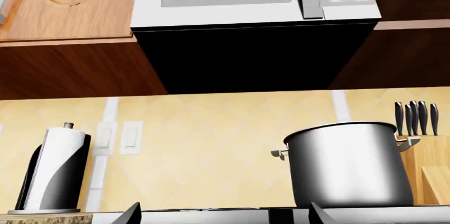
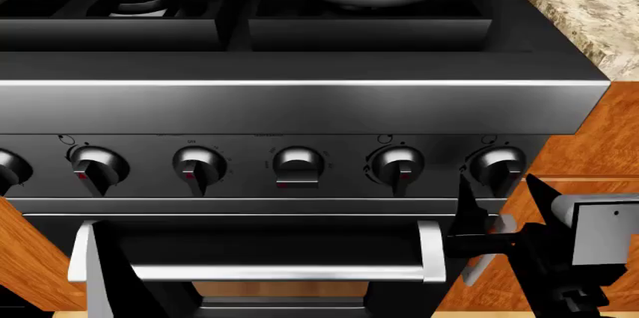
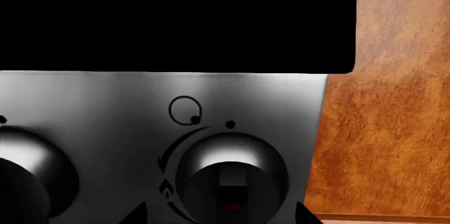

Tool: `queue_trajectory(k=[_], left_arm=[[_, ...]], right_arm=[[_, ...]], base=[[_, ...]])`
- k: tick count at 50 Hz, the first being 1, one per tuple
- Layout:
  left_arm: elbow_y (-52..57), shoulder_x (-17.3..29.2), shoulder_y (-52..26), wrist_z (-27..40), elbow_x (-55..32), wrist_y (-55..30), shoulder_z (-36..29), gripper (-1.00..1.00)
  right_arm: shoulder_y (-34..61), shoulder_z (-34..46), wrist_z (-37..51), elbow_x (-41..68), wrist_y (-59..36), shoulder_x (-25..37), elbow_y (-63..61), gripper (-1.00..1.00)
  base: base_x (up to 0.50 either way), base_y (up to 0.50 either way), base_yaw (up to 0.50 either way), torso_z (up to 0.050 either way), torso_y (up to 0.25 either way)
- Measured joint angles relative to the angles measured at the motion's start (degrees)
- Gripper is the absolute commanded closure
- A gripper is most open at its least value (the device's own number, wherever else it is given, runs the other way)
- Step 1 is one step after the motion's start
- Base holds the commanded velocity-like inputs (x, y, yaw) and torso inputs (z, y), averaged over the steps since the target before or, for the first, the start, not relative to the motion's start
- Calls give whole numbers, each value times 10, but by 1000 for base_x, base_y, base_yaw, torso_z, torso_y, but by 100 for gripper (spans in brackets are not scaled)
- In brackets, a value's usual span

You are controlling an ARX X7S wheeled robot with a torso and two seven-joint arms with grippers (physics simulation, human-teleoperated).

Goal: Frozen meat rests on a plate on the counter. Retrieve the meat and place it in a pot on a burner. Then turn the burner on.

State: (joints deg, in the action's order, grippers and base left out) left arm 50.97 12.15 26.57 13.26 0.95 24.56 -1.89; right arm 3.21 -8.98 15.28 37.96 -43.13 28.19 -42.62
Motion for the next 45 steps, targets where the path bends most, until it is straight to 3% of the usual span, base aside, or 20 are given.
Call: queue_trajectory(k=[23, 45], left_arm=[[-3, 8, -4, 9, 2, -5, -6, -100], [-6, 16, -5, 16, 3, -5, -11, -100]], right_arm=[[-17, -14, 7, -2, 13, 9, -1, 100], [7, 60, 53, -74, -23, 52, -23, 100]], base=[[-10, 0, -5, 0, 4], [3, 1, 2, 0, 1]])
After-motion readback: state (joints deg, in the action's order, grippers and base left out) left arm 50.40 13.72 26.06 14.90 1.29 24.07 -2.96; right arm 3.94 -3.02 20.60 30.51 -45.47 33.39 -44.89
